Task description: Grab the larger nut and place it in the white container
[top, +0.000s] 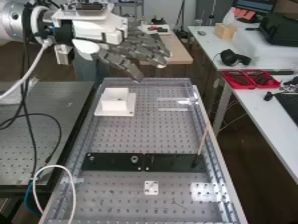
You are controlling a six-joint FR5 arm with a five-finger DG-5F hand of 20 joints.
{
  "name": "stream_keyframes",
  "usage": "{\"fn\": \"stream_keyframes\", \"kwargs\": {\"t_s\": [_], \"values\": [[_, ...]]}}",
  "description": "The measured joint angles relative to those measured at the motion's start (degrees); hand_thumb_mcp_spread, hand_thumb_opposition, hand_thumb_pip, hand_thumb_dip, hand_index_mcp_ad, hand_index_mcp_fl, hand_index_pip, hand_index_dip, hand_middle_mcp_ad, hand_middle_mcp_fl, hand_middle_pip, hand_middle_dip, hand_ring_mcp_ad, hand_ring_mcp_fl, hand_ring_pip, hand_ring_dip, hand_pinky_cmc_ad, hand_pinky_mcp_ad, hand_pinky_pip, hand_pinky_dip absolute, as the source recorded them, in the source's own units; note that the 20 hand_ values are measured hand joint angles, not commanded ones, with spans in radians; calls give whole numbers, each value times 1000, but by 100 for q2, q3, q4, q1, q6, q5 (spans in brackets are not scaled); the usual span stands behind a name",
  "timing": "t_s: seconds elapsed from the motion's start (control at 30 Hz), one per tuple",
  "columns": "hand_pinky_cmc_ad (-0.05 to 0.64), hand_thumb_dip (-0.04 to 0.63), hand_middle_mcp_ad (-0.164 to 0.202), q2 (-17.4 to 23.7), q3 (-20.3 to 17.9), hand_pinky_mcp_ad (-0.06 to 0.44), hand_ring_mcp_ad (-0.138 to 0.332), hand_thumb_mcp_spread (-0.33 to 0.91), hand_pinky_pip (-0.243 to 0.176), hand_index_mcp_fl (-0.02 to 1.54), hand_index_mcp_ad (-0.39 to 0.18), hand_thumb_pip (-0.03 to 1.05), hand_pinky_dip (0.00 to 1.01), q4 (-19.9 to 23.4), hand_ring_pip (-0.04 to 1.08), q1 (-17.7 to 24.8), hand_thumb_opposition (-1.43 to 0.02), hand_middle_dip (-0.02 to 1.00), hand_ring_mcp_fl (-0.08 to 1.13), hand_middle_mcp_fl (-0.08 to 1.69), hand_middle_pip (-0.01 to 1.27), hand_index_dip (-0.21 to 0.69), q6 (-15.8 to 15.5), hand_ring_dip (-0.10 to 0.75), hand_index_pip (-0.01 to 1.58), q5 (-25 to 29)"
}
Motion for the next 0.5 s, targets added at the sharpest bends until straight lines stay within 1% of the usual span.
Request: {"fn": "stream_keyframes", "kwargs": {"t_s": [0.13,0.23,0.33,0.5], "values": [[347,248,82,-8,49,298,147,161,-93,17,-115,764,787,-57,136,14,-820,239,0,2,134,-103,-59,119,531,-58],[347,248,86,-11,81,295,147,161,-96,12,-113,763,785,-99,113,20,-822,237,0,9,133,-113,-81,115,511,-97],[351,248,86,-7,96,295,147,161,-96,23,-113,759,785,-126,120,39,-822,243,0,9,134,-77,-105,126,515,-103],[347,244,86,6,85,295,147,161,-96,24,-113,752,770,-55,113,83,-822,253,0,17,138,-73,-105,134,499,-93]]}}
